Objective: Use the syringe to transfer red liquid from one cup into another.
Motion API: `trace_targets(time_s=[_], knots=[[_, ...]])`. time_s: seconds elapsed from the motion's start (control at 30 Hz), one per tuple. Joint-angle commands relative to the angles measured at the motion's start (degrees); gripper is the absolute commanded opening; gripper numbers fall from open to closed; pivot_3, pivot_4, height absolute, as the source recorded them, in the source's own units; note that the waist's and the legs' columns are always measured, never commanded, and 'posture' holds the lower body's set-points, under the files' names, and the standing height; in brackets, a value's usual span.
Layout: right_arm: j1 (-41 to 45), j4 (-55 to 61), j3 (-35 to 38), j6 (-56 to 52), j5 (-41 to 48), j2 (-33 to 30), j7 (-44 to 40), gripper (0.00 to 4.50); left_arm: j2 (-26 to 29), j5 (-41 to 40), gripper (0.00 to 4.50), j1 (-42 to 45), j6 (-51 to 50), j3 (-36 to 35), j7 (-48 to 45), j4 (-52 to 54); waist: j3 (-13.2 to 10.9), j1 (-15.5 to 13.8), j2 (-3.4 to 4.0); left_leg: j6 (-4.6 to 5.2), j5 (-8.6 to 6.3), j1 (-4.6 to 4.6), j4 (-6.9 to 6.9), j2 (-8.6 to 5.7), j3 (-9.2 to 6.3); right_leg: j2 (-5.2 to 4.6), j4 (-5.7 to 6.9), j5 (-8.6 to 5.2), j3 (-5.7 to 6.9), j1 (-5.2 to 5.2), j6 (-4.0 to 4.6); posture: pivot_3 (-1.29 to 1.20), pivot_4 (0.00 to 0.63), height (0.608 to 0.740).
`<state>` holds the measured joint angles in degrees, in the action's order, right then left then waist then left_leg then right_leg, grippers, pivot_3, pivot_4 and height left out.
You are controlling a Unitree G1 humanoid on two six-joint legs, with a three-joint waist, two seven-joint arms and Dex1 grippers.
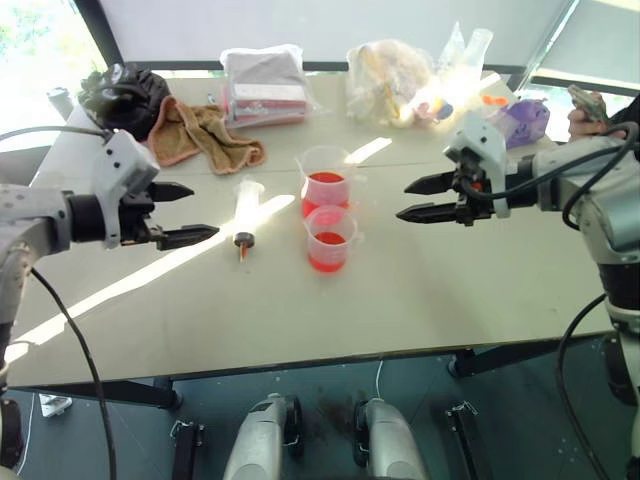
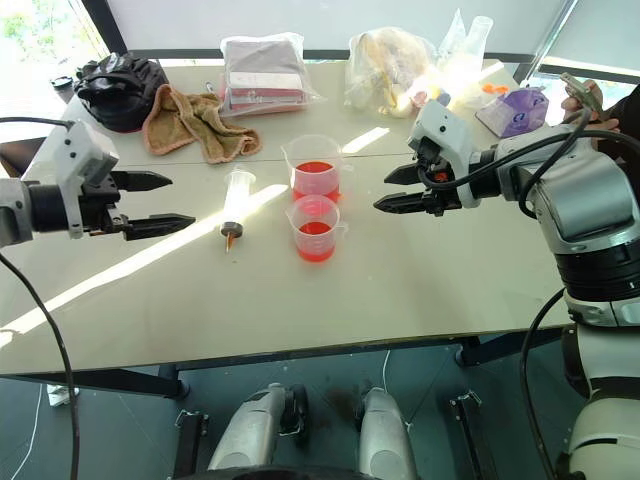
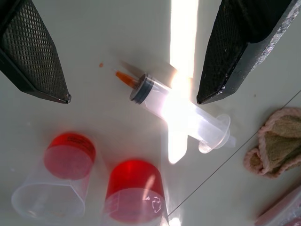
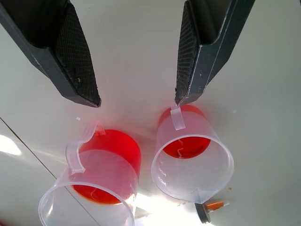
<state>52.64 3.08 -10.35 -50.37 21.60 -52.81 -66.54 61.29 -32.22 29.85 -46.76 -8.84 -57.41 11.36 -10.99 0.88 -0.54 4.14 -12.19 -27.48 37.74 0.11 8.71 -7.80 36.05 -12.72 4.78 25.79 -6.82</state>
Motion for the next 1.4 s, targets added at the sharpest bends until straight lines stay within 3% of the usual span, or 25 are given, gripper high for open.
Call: trace_targets(time_s=[0.03, 0.63, 1.13, 1.23, 1.4], knots=[[1.78, 0.43, 1.97, 0.62, 0.14, -0.18, 0.02, 2.61, 0.74, -0.14, 4.49, 0.90, 0.72, -2.31, 0.18, 0.74, 0.00, 0.01, 0.00, 0.00, 0.00, 0.00, 0.00, 0.00, 0.01, 0.00, 0.00, 0.00, 0.00, 0.01, 0.00, 0.00, 0.150, 0.740], [2.18, 3.45, 2.23, -1.11, 1.24, 0.56, 0.99, 2.61, 0.16, -0.61, 4.49, 2.25, 0.70, -0.41, -0.61, -0.22, 0.00, 0.00, 0.00, 0.00, 0.00, 0.00, -0.06, 0.21, 0.39, 0.03, 0.00, 0.10, -0.03, 0.25, 0.14, 0.00, 0.150, 0.740], [0.54, 5.86, 1.77, -1.89, 1.96, 1.85, 2.14, 2.61, -0.22, -0.98, 4.49, 9.23, -3.50, 0.78, 0.24, -3.63, 0.00, -0.10, 0.00, 0.00, 0.00, -0.02, -0.07, 0.27, 0.48, 0.08, 0.02, 0.19, -0.03, 0.30, 0.07, 0.00, 0.150, 0.740], [1.17, 4.79, 2.25, -1.84, 1.89, 2.02, 2.33, 2.61, -5.39, -0.72, 4.49, 17.63, -10.39, 0.91, 8.98, -6.22, 0.00, -0.60, -0.01, 0.01, 0.00, -0.03, -0.01, 0.27, 0.47, 0.09, 0.02, 0.20, 0.00, 0.26, 0.06, 0.00, 0.150, 0.740], [1.47, 4.13, 1.65, -1.03, 1.16, 2.42, 2.52, 2.61, -20.69, 11.74, 4.49, 39.26, -24.67, 5.23, 34.23, -23.47, 0.00, -1.60, -0.05, 0.10, -0.02, 0.02, 0.38, 0.33, 0.39, 0.20, 0.08, 0.25, 0.14, -0.34, 0.04, 0.00, 0.150, 0.740]])
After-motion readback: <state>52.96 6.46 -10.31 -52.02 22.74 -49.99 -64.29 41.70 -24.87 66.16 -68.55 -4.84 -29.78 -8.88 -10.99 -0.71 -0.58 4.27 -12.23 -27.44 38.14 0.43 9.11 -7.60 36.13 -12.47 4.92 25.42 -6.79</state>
